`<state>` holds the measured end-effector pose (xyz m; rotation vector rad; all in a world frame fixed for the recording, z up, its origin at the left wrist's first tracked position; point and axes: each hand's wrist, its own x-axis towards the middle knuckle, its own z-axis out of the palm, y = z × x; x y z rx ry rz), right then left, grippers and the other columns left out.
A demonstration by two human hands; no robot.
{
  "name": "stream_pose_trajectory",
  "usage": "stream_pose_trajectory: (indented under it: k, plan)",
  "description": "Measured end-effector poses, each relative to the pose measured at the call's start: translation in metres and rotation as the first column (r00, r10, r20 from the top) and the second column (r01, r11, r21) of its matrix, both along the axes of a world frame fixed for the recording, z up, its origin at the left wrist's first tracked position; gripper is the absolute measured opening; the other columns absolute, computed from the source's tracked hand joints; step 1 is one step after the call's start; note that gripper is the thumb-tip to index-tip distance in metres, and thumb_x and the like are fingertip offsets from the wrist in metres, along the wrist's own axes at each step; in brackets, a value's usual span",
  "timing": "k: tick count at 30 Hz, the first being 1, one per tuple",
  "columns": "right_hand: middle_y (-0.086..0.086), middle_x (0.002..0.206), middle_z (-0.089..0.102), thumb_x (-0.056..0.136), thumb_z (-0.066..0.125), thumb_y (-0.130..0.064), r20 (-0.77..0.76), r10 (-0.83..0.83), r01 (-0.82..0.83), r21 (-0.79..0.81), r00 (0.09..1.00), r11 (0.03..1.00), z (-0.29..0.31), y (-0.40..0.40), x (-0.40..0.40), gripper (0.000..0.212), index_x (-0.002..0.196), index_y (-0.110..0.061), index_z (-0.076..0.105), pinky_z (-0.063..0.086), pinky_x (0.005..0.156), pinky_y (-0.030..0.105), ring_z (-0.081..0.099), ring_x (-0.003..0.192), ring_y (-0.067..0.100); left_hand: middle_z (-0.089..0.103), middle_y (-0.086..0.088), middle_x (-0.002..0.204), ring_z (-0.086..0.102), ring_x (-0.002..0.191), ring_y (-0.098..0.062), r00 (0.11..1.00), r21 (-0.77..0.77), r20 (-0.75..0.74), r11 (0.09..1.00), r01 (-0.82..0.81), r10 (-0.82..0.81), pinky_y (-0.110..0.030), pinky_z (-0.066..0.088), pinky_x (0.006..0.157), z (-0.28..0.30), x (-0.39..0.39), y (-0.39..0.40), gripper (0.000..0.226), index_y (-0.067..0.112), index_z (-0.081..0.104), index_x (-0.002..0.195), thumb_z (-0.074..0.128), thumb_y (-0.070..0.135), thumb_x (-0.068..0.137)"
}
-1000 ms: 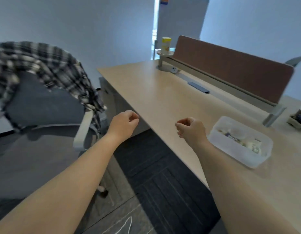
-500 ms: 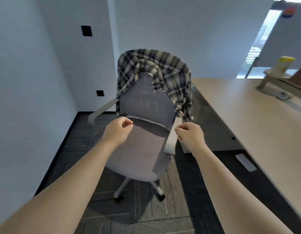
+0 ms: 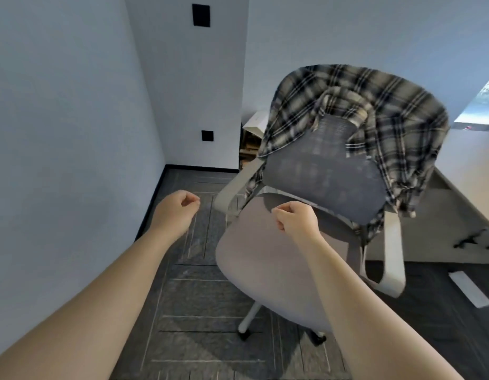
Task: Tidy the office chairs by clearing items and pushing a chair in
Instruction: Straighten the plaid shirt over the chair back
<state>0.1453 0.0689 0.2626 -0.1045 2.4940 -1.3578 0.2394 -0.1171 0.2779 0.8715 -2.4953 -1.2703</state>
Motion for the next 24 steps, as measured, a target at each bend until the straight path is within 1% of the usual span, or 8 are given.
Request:
stream_pose_trajectory:
  k: [3,8,13,16,18,20,22,24]
  plan:
    - [-0.001,0.060,0.053,0.087,0.055,-0.015,0.037,0.004,-0.003,-0.025,0.999,1.000,-0.015,-0.031,-0.021,0.020,0.067,-0.017,0.055,0.041,0.058,0.026,0.048,0.057,0.014,0.054,0.001,0.100,0.049,0.093,-0.014,1.000,0.014,0.021,1.000,-0.004,0.004,-0.028,0.036,0.079,-0.010,-0.017,-0.022,0.024,0.009,0.060,0.109,0.046,0.017,0.091]
    - [-0.001,0.061,0.051,0.089,0.055,-0.018,0.123,0.001,0.005,-0.046,0.992,0.999,-0.043,-0.072,-0.068,0.031,0.058,-0.021,0.048,0.036,0.052,0.024,0.044,0.056,0.013,0.054,0.003,0.101,0.050,0.092,-0.013,0.998,0.014,0.070,1.000,-0.002,0.001,-0.027,0.036,0.079,-0.030,-0.058,-0.047,0.024,0.012,0.059,0.110,0.045,0.017,0.092]
    - [-0.002,0.061,0.047,0.089,0.053,-0.016,0.203,0.023,-0.012,-0.056,0.979,0.998,-0.079,-0.104,-0.123,0.030,0.060,-0.018,0.045,0.033,0.049,0.022,0.040,0.053,0.011,0.054,0.004,0.104,0.048,0.097,-0.011,0.994,0.023,0.108,1.000,-0.006,0.003,-0.026,0.036,0.083,-0.059,-0.111,-0.070,0.024,0.012,0.059,0.110,0.045,0.018,0.091]
    - [-0.002,0.061,0.045,0.089,0.054,-0.017,0.256,-0.007,0.015,-0.029,0.967,0.999,-0.105,-0.122,-0.152,0.016,0.074,-0.012,0.051,0.031,0.049,0.022,0.040,0.054,0.010,0.058,0.001,0.112,0.048,0.098,-0.011,0.990,0.057,0.140,0.998,-0.001,-0.007,-0.026,0.036,0.084,-0.082,-0.138,-0.083,0.024,0.012,0.059,0.111,0.045,0.018,0.091]
    - [-0.001,0.061,0.043,0.089,0.054,-0.018,0.281,-0.035,0.040,-0.013,0.959,0.999,-0.124,-0.136,-0.169,0.011,0.082,-0.010,0.050,0.030,0.048,0.023,0.038,0.054,0.010,0.059,-0.002,0.118,0.050,0.104,-0.014,0.986,0.073,0.168,0.997,0.007,-0.019,-0.026,0.037,0.088,-0.100,-0.153,-0.094,0.025,0.012,0.059,0.111,0.045,0.018,0.091]
    - [0.000,0.059,0.039,0.091,0.052,-0.018,0.304,-0.054,0.059,-0.007,0.951,0.998,-0.144,-0.152,-0.182,0.018,0.076,-0.010,0.046,0.029,0.049,0.027,0.036,0.052,0.011,0.059,-0.003,0.121,0.051,0.112,-0.017,0.981,0.085,0.193,0.996,0.007,-0.023,-0.027,0.037,0.091,-0.119,-0.165,-0.107,0.025,0.011,0.059,0.112,0.045,0.018,0.091]
    - [0.002,0.057,0.037,0.091,0.051,-0.019,0.330,-0.097,0.103,-0.003,0.939,0.995,-0.167,-0.169,-0.191,0.027,0.068,-0.012,0.040,0.029,0.051,0.029,0.035,0.050,0.013,0.059,-0.003,0.122,0.051,0.114,-0.017,0.975,0.098,0.218,0.995,0.018,-0.039,-0.027,0.037,0.092,-0.141,-0.177,-0.122,0.026,0.011,0.059,0.112,0.045,0.018,0.091]
    - [0.006,0.065,0.046,0.090,0.054,-0.020,0.374,-0.152,0.186,-0.056,0.915,0.981,-0.183,-0.183,-0.195,0.023,0.071,-0.008,0.049,0.034,0.052,0.029,0.043,0.057,0.017,0.059,-0.004,0.122,0.051,0.115,-0.018,0.968,0.114,0.241,0.993,0.040,-0.067,-0.028,0.037,0.094,-0.160,-0.186,-0.134,0.026,0.011,0.059,0.112,0.045,0.018,0.091]
